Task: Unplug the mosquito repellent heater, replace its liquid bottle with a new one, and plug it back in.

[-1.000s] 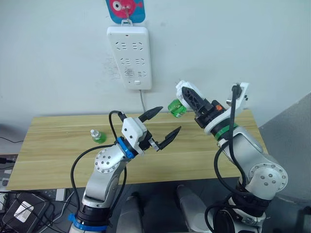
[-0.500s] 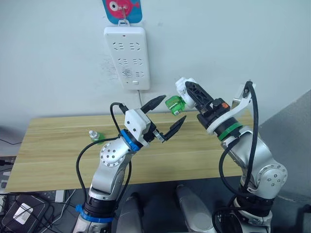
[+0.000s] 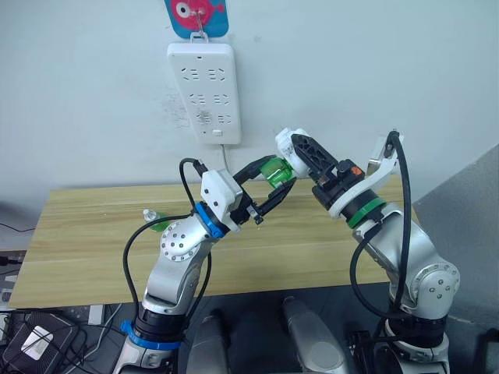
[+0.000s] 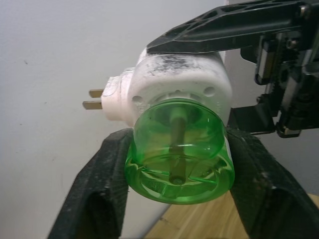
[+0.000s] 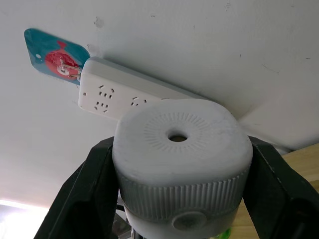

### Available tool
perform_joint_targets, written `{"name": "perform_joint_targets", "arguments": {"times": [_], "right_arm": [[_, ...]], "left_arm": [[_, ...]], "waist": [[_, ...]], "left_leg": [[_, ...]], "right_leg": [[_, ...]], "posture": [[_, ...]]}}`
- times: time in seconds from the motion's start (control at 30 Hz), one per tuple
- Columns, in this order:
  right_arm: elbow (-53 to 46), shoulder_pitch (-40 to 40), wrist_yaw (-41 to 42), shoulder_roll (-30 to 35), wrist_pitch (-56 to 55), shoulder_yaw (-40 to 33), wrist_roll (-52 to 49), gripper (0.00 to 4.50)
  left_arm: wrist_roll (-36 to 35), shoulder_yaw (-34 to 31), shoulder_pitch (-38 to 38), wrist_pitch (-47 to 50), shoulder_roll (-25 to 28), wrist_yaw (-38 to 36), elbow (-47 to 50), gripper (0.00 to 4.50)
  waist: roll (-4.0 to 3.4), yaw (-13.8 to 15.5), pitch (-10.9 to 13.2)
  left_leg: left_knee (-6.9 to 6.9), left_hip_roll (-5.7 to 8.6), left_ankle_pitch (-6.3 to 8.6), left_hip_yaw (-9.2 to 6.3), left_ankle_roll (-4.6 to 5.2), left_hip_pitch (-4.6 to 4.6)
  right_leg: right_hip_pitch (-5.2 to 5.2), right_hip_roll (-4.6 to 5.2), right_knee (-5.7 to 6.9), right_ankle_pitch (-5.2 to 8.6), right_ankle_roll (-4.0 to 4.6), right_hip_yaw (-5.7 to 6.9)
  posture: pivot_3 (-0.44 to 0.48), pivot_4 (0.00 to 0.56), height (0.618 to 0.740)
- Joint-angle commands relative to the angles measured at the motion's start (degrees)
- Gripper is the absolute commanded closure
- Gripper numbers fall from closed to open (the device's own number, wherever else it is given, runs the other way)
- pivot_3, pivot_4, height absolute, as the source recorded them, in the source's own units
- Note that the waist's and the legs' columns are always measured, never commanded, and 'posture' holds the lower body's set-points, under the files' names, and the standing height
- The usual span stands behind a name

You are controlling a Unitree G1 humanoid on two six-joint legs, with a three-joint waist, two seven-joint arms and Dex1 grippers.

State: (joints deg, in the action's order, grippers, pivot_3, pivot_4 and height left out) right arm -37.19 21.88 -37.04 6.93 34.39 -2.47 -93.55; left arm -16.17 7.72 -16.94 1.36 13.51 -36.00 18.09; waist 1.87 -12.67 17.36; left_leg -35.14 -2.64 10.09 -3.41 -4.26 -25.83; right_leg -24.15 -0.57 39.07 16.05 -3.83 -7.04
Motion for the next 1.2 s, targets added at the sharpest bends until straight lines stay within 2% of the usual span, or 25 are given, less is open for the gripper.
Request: {"name": "perform_joint_targets", "arguments": {"times": [0.03,0.2,0.33,0.37,0.53,0.7,0.87,1.2], "right_arm": [[-2.0,-0.5,1.3,1.1,-1.8,0.5,-1.4,1.54],[-2.2,-0.8,3.2,2.9,-2.8,1.1,-3.6,1.54],[-1.3,-1.1,7.6,7.9,-1.1,0.0,-5.4,0.16],[-0.2,-1.3,9.2,10.8,0.6,-0.6,-6.3,0.03],[6.0,-1.1,24.2,27.2,12.3,-2.2,-14.3,0.00],[12.8,-0.1,39.7,37.5,23.5,-0.7,-18.7,0.00],[16.4,1.1,48.3,39.3,28.1,1.5,-19.5,0.00],[14.6,-0.3,53.1,39.4,29.2,4.9,-19.5,0.00]], "left_arm": [[-0.9,-0.8,-1.2,-0.1,-0.2,0.8,2.1,2.19],[-1.3,-0.9,0.0,0.6,1.2,-0.3,2.3,2.19],[-2.2,-0.6,0.0,0.6,2.8,-2.4,2.8,2.19],[-2.5,-0.6,0.1,-0.1,3.8,-4.0,2.8,2.19],[-4.0,-1.5,1.6,-5.2,10.9,-13.9,1.9,2.19],[-5.9,-2.2,3.2,-11.8,16.5,-23.8,0.9,2.19],[-6.7,-1.6,4.4,-17.8,18.4,-29.4,-0.1,2.19],[-6.5,-0.4,5.8,-21.1,17.6,-31.4,-0.8,2.19]], "waist": [[0.00,0.0,0.0],[-0.01,0.0,0.0],[-0.01,0.1,0.0],[-0.01,0.1,0.0],[-0.02,0.3,0.0],[-0.01,0.6,0.0],[-0.01,1.6,0.0],[-0.01,2.9,0.0]], "left_leg": [[0.00,0.00,0.00,0.00,0.00,0.00],[-0.01,-0.01,0.00,0.00,0.00,0.00],[-0.04,-0.01,0.00,0.00,0.00,0.00],[-0.05,-0.01,0.00,0.00,0.00,0.00],[-0.10,-0.01,0.00,0.04,0.01,0.02],[-0.10,-0.07,0.00,0.05,0.02,0.07],[-0.11,-0.07,0.00,0.10,0.02,0.08],[-0.43,-0.07,0.01,0.11,0.03,0.00]], "right_leg": [[0.00,0.00,0.00,0.00,0.00,0.00],[0.00,-0.01,0.02,0.00,0.00,0.00],[0.00,-0.01,0.03,0.00,0.00,0.00],[0.01,-0.01,0.03,0.00,0.00,0.00],[0.04,0.00,0.03,-0.01,0.00,-0.04],[0.05,-0.07,0.05,0.00,0.01,-0.06],[0.04,-0.08,0.04,0.00,0.00,-0.10],[0.08,-0.08,0.02,0.05,-0.08,-0.13]], "posture": [[-0.300,0.265,0.733],[-0.301,0.263,0.733],[-0.301,0.265,0.733],[-0.298,0.265,0.733],[-0.286,0.275,0.733],[-0.260,0.283,0.733],[-0.235,0.288,0.733],[-0.232,0.296,0.733]]}}
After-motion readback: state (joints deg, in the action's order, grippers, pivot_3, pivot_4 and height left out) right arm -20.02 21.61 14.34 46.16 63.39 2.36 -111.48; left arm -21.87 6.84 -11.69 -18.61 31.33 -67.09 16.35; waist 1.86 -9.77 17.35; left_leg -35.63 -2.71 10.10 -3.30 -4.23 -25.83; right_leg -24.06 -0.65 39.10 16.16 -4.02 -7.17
